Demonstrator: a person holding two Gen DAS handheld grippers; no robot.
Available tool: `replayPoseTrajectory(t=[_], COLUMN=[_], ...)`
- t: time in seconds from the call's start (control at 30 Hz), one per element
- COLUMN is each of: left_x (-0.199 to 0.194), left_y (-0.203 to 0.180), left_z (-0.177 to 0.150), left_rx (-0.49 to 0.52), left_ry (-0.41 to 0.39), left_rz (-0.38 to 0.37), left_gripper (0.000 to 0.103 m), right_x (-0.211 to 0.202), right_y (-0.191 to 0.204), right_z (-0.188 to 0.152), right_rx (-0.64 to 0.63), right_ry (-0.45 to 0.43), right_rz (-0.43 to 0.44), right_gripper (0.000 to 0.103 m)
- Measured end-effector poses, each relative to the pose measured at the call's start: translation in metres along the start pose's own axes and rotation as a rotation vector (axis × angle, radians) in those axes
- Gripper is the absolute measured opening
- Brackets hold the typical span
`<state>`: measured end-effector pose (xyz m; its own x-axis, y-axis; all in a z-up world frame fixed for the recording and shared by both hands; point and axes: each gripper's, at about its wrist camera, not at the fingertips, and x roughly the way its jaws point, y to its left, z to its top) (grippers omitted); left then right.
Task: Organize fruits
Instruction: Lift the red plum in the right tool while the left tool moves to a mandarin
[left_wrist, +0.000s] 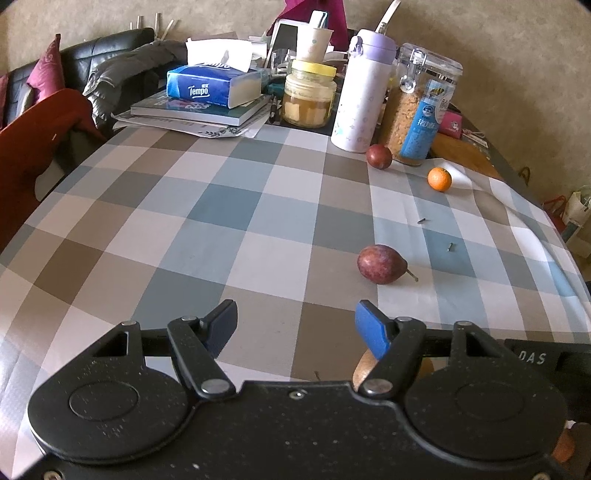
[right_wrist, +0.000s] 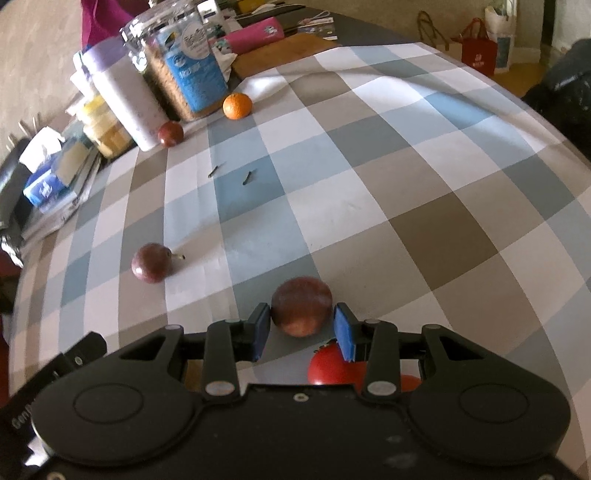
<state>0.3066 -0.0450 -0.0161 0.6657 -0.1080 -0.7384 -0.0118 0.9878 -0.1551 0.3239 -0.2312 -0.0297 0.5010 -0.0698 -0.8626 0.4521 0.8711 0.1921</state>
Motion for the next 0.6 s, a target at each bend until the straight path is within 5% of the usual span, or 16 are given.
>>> replayPoseTrajectory(t=[0.6], left_x=[0.0025], left_y=[0.0042], left_z=[0.0012], left_rx=[-0.026], left_ry=[0.027], left_rz=[0.041], left_gripper=[0.072], right_x=[-0.0001], right_y=[0.0070], right_z=[-0.0040], right_rx=[-0.039], right_ry=[-0.019], right_rz=[-0.040], right_gripper=[0.038])
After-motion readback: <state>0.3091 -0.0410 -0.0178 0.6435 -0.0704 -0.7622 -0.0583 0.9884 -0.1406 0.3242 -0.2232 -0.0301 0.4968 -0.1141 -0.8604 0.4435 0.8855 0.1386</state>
